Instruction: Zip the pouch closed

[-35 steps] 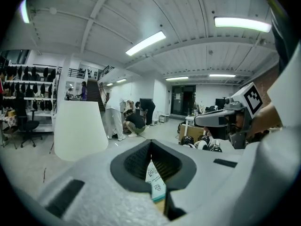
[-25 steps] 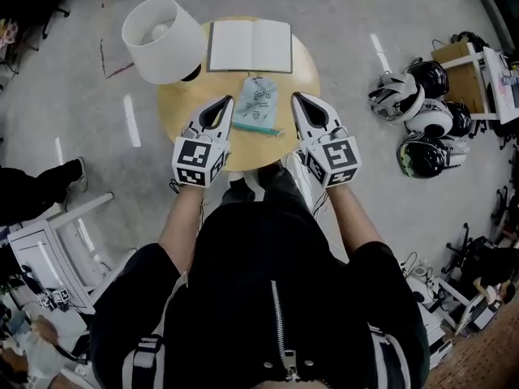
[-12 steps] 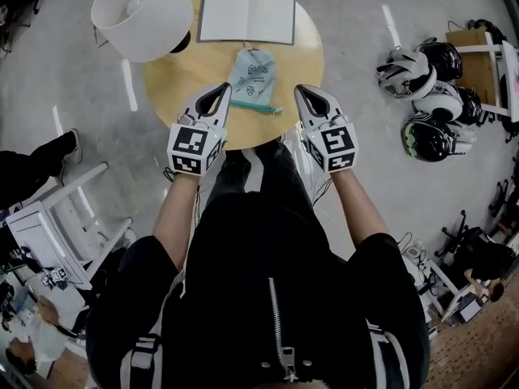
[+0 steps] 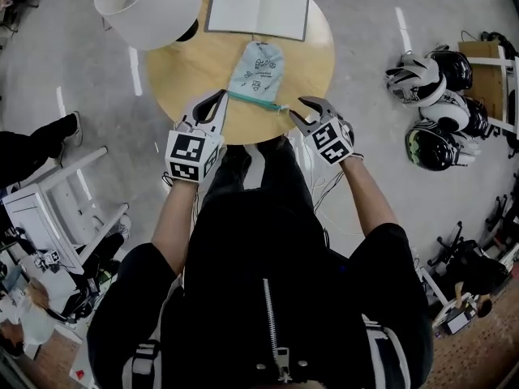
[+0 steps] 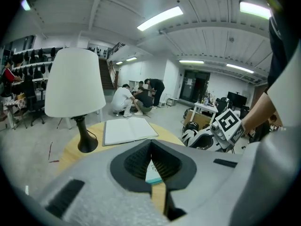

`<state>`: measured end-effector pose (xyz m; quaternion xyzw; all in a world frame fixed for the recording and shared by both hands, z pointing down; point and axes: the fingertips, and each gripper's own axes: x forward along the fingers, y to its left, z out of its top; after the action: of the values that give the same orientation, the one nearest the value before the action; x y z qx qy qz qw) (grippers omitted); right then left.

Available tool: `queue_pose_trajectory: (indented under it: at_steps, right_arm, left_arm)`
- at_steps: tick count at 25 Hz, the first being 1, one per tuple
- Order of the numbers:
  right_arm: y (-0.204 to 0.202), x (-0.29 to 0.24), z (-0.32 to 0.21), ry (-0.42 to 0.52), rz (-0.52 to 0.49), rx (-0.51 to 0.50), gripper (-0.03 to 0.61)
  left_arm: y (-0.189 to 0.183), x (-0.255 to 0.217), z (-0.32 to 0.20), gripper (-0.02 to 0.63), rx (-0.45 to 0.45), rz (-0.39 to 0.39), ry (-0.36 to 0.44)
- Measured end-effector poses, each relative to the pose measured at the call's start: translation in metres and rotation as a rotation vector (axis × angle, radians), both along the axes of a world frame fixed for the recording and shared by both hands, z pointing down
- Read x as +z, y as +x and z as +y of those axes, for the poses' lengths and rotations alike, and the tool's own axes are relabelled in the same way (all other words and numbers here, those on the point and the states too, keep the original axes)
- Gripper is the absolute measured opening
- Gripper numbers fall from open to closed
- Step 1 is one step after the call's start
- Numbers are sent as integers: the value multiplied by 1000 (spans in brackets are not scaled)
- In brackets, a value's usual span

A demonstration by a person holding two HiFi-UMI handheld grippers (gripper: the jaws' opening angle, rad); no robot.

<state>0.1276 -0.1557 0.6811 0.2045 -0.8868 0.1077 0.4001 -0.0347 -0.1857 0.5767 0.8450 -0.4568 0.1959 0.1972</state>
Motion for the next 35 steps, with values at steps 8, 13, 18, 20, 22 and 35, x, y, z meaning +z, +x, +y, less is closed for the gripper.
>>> queue_pose_trajectory:
  at_steps: [8, 13, 18, 20, 22, 35]
  right_arm:
    - [-15, 51, 15, -11, 164, -313, 143]
    - [-22, 70, 19, -17, 226, -420, 140]
    - [-21, 83, 21, -45, 281, -452, 26]
    - [-22, 80, 23, -61, 276, -443, 20]
    - [-25, 75, 25, -75, 260, -425, 18]
    - [-71, -7, 9, -180, -8, -150, 17]
  left_arm:
    - [-25, 9, 19, 2, -97, -18, -39]
    - [-42, 16, 30, 2, -144, -26, -68]
    - [-53, 22, 34, 2, -164, -27, -78]
    - [-55, 22, 33, 2, -158, -25, -77]
    - [-57, 21, 31, 2, -149, -25, -72]
    - [-71, -8, 25, 2, -89, -27, 21]
